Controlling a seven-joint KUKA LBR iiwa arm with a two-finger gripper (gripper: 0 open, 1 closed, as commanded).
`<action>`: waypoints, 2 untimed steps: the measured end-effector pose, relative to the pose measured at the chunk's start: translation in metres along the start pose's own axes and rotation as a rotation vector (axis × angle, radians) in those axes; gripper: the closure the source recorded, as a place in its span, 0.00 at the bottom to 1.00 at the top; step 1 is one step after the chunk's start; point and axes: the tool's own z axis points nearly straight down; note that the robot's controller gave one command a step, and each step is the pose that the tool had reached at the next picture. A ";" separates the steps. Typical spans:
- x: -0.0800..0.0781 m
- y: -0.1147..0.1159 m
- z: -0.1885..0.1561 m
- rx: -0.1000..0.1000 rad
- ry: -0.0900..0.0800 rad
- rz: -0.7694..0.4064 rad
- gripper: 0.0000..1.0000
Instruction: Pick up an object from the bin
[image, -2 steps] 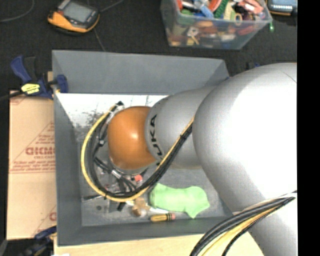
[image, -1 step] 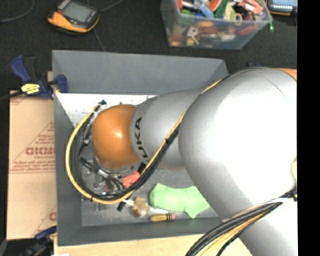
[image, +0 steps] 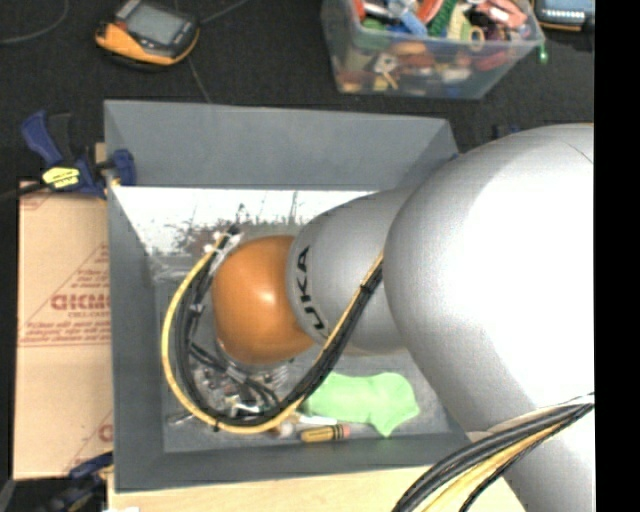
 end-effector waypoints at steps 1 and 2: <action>0.000 0.000 0.000 0.000 0.000 0.001 1.00; 0.001 0.000 -0.016 0.000 0.002 0.004 1.00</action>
Offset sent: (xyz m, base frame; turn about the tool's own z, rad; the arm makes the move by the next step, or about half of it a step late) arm -0.0001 0.0000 0.0346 0.0005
